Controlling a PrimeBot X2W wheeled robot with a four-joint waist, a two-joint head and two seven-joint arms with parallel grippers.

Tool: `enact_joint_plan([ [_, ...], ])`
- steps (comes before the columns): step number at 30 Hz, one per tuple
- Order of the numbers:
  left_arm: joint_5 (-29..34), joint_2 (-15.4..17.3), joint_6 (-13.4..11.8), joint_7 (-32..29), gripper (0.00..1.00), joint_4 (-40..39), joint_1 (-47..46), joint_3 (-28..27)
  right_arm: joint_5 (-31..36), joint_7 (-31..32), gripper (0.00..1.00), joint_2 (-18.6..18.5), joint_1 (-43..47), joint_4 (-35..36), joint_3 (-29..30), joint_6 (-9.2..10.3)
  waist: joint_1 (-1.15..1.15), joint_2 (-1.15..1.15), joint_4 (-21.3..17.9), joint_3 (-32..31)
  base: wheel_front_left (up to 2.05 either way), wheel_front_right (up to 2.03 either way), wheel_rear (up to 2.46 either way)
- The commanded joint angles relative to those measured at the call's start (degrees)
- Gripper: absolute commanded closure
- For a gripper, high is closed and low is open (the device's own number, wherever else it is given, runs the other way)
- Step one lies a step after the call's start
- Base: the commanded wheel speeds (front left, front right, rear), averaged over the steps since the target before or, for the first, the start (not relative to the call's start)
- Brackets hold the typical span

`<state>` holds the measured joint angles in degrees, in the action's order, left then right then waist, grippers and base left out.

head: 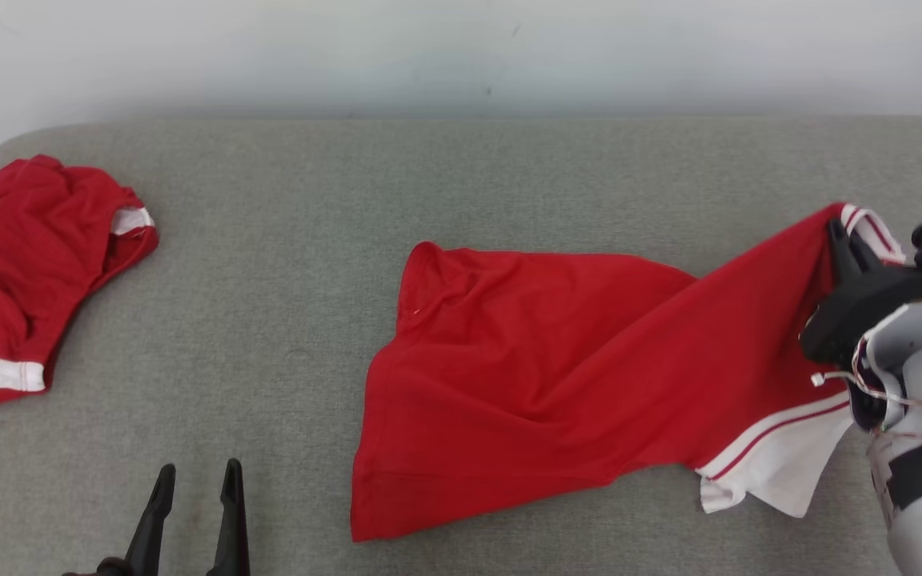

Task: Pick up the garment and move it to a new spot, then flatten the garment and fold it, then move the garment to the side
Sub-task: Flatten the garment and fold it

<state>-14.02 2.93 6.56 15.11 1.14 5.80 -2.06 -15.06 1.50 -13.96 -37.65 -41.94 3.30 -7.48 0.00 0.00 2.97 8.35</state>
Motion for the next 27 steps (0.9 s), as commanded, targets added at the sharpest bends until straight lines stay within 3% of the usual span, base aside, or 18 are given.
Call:
enact_joint_plan([
  [1,0.09,-0.05,0.03,0.05,0.0,-0.32,-0.86,0.29,0.25,0.04,1.0,-0.35,-1.34,-0.55,-0.42,-0.03,0.0,0.0,1.15,1.08,0.0,0.0,0.0],
  [12,-1.14,-0.05,0.42,0.05,0.0,-0.86,-3.99,1.88,3.19,-1.07,1.0,0.38,-11.88,-8.43,-0.73,-0.03,0.0,0.0,6.68,6.13,0.0,0.0,0.0],
  [14,-1.26,-0.05,0.31,0.05,0.0,-0.69,-4.64,2.04,4.14,-1.79,0.24,0.1,-12.77,-10.29,-0.58,-0.03,0.0,0.0,7.2,6.58,0.0,0.0,0.0],
  [15,-1.28,-0.04,0.34,0.05,0.0,-0.62,-4.77,2.07,4.77,-2.29,0.0,-0.03,-13.05,-11.01,-0.65,-0.03,0.0,0.0,7.35,6.68,0.0,0.0,0.0],
  [27,-0.68,-0.04,-0.02,0.05,0.0,-0.24,-4.55,0.16,7.99,-7.77,0.0,-1.85,-11.78,-16.58,-0.28,-0.03,0.0,0.0,4.83,3.49,0.0,0.0,0.0],
])
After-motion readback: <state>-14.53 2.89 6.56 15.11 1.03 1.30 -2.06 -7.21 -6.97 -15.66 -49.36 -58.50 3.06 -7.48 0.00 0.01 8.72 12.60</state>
